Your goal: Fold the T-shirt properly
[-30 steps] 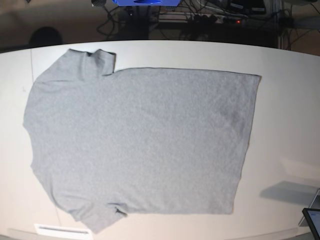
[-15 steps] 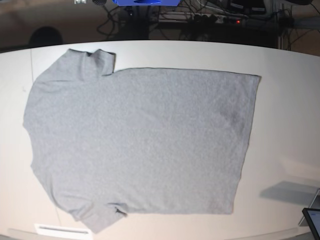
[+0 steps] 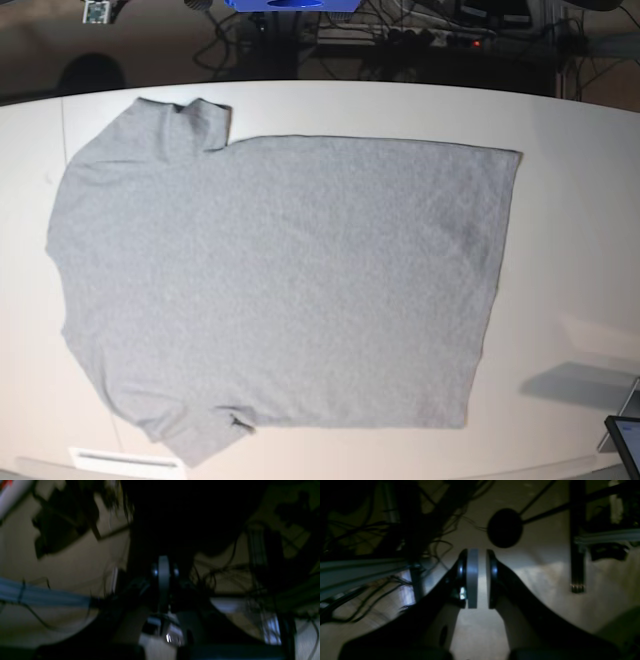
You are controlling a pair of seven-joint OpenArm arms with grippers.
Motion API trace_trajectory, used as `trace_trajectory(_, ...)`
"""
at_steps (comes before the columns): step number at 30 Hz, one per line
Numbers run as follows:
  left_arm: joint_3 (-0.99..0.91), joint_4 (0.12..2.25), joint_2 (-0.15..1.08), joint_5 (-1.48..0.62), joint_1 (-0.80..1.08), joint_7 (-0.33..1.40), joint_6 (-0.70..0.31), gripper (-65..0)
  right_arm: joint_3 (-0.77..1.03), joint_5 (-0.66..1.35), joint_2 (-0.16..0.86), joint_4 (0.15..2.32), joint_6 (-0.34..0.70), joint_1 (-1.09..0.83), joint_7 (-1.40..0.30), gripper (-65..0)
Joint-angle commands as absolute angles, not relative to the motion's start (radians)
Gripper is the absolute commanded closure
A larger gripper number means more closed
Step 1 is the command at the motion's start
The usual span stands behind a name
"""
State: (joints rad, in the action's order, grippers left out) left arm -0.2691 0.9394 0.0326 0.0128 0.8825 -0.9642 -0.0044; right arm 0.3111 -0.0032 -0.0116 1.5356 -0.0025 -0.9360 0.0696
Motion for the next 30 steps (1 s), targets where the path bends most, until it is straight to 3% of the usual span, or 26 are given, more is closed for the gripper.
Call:
trace_trajectory(1, -0.275, 0.944, 0.039, 0.002, 0.906, -1.03, 0.001, 0.0, 0.335, -0.004, -0.008, 1.566, -0.008, -0.943, 0.102, -6.4)
trace_trajectory(11, -0.278, 1.003, 0.038, 0.001, 0.909, -1.303, 0.001, 0.0, 0.478, -0.005, -0.05, 1.733, -0.008, -0.894, 0.102, -6.4)
trace_trajectory(21, -0.286, 1.288, 0.042, -0.002, 0.889, -1.04, 0.001, 0.0, 0.472, -0.005, -0.042, 1.85, 0.008, -0.763, 0.027, -6.4)
trace_trajectory(27, -0.328, 1.543, 0.044, -0.091, 0.854, -0.82, 0.001, 0.0, 0.513, -0.005, -0.041, 1.922, 0.286, -0.559, -0.265, -6.4)
trace_trajectory(30, -0.346, 1.589, 0.064, -0.125, 0.842, -0.746, -0.002, 0.0, 0.568, -0.005, -0.048, 1.945, 0.355, -0.464, -0.409, -6.4)
